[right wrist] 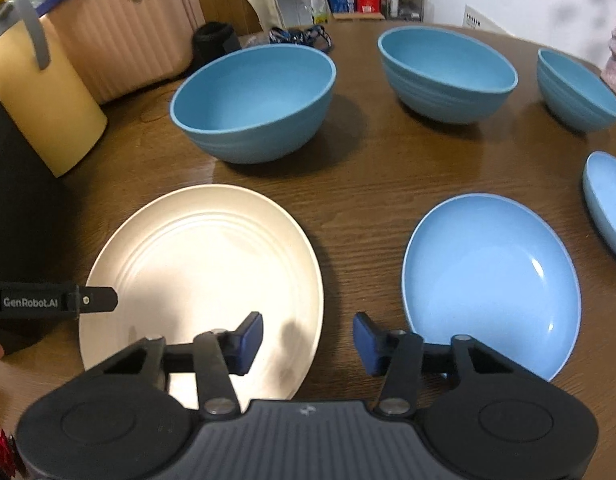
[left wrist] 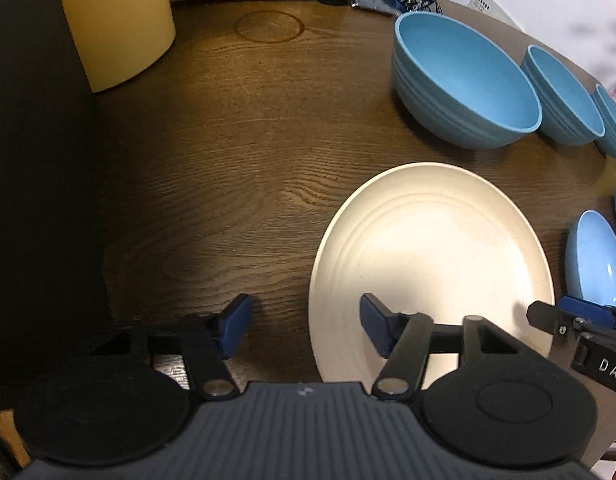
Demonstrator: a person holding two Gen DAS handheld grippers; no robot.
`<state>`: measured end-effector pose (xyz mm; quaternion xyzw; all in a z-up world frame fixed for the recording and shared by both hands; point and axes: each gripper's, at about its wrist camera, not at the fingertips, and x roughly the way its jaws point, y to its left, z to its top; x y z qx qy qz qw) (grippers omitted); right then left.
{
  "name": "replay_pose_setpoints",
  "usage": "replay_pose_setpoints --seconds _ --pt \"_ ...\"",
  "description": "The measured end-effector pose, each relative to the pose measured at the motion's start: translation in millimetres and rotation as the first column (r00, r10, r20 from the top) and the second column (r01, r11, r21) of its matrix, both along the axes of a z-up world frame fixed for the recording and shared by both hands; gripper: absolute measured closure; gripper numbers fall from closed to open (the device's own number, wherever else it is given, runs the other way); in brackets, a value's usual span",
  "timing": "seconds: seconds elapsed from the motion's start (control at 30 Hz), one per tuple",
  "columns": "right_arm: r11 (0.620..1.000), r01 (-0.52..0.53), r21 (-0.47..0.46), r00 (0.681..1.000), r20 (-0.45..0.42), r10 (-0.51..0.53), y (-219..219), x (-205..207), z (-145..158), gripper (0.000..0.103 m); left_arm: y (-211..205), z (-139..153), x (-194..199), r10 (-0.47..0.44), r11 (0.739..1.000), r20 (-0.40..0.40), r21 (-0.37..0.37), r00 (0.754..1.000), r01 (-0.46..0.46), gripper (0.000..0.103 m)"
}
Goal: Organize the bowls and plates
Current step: 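Close the left gripper on the cream plate rim while the right gripper also pinches it, then slide the cream plate toward the black bag with both grippers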
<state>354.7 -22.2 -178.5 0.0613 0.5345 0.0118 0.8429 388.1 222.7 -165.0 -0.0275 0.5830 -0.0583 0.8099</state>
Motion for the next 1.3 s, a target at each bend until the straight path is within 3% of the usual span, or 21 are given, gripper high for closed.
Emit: replay_pose_setpoints --seconds 0.5,0.7,1.3 --pt "0.992 0.091 0.090 0.996 -0.016 -0.089 -10.8 -2.8 -19.7 0.090 -4.6 -6.6 6.3 -0.038 0.999 0.009 -0.035 0.999 0.038 0.077" --pt "0.986 0.097 0.136 0.995 -0.003 -0.098 -16.2 -5.4 -22.6 0.092 -11.1 -6.7 4.3 -0.050 0.999 0.033 -0.018 0.998 0.050 0.078" --pt "0.994 0.016 0.109 0.998 0.065 -0.024 -14.2 -38.3 -11.9 0.092 -11.7 5.0 -44.9 -0.085 0.996 0.073 -0.008 0.994 0.086 0.079"
